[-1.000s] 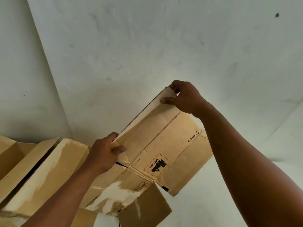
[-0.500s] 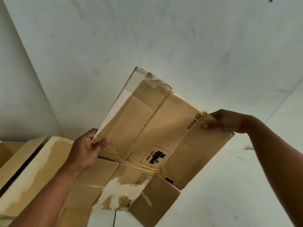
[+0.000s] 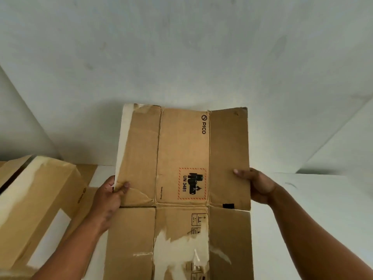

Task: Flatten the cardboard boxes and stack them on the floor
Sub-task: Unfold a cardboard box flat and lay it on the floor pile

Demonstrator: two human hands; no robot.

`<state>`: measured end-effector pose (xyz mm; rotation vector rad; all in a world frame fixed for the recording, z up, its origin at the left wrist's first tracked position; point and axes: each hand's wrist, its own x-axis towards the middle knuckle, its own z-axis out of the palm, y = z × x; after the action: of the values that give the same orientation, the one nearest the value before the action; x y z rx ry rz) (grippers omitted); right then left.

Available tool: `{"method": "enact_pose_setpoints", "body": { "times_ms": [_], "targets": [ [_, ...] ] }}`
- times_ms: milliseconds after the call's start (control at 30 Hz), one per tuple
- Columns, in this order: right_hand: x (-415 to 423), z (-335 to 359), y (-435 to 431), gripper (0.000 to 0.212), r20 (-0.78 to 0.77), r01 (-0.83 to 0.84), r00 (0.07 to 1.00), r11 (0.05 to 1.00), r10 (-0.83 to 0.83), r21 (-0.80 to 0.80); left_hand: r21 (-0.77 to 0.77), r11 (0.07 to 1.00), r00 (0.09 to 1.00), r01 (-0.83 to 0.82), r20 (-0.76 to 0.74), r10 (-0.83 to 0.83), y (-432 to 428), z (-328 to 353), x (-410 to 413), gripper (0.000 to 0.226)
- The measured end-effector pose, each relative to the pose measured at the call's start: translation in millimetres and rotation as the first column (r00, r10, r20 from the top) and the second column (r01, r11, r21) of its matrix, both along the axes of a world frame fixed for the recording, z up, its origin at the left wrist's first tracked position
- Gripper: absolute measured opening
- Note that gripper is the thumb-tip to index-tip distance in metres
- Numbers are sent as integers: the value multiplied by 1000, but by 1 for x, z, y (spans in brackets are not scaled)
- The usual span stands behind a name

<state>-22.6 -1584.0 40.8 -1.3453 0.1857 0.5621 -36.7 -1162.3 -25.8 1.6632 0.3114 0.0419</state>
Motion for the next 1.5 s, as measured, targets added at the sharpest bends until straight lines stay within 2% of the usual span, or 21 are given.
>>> {"method": "enact_pose_setpoints", "body": {
  "times_ms": [133,267,400,633,800,933,1000,1100,1167,1267,1300,1367,1433,1500],
  "targets": [
    [-9,-54,7,60,-163,43,986,999,-39,19,-67,993,984,-92,-159,81,-21,-34,-6,15],
    [-6,-84,-1,54,-262,81,962,996,-73,20,-10,992,959,-127,-255,120,-34,-57,-10,6],
    [0,-116,-3,48,-315,100,943,995,-103,-24,97,986,927,-132,-342,158,-39,-79,-13,18],
    [14,-176,22,55,-391,50,919,999,-49,-9,215,959,890,-185,-377,256,-15,-88,-18,28],
    [18,-201,62,49,-433,13,902,999,8,45,311,927,874,-212,-365,322,21,-82,-26,31],
    [14,-207,96,35,-347,-53,938,977,-22,-205,365,911,856,-191,-392,337,52,-89,-35,46],
    [9,-209,110,40,-281,-72,959,920,-43,-386,360,921,857,-151,-417,303,64,-100,-36,51],
    [-12,-211,130,56,-192,-103,981,769,-26,-630,306,950,845,-62,-490,213,78,-117,-36,62],
    [-31,-213,142,70,-149,-116,989,639,1,-760,252,966,828,58,-553,94,89,-125,-38,79],
    [-60,-221,157,88,-75,-53,997,431,-36,-901,200,950,741,240,-669,-47,99,-136,-47,112],
    [-70,-225,162,92,-42,-41,999,319,4,-947,244,929,728,279,-684,-39,100,-141,-53,117],
    [-89,-237,172,87,-4,-32,979,131,203,-991,446,838,790,313,-613,31,98,-152,-63,119],
    [-100,-247,181,75,-32,-73,922,93,386,-993,616,726,869,304,-492,54,91,-158,-72,117],
    [-107,-250,193,73,-75,-126,892,84,446,-989,703,609,886,368,-463,-2,81,-166,-79,112]
  ]
}}
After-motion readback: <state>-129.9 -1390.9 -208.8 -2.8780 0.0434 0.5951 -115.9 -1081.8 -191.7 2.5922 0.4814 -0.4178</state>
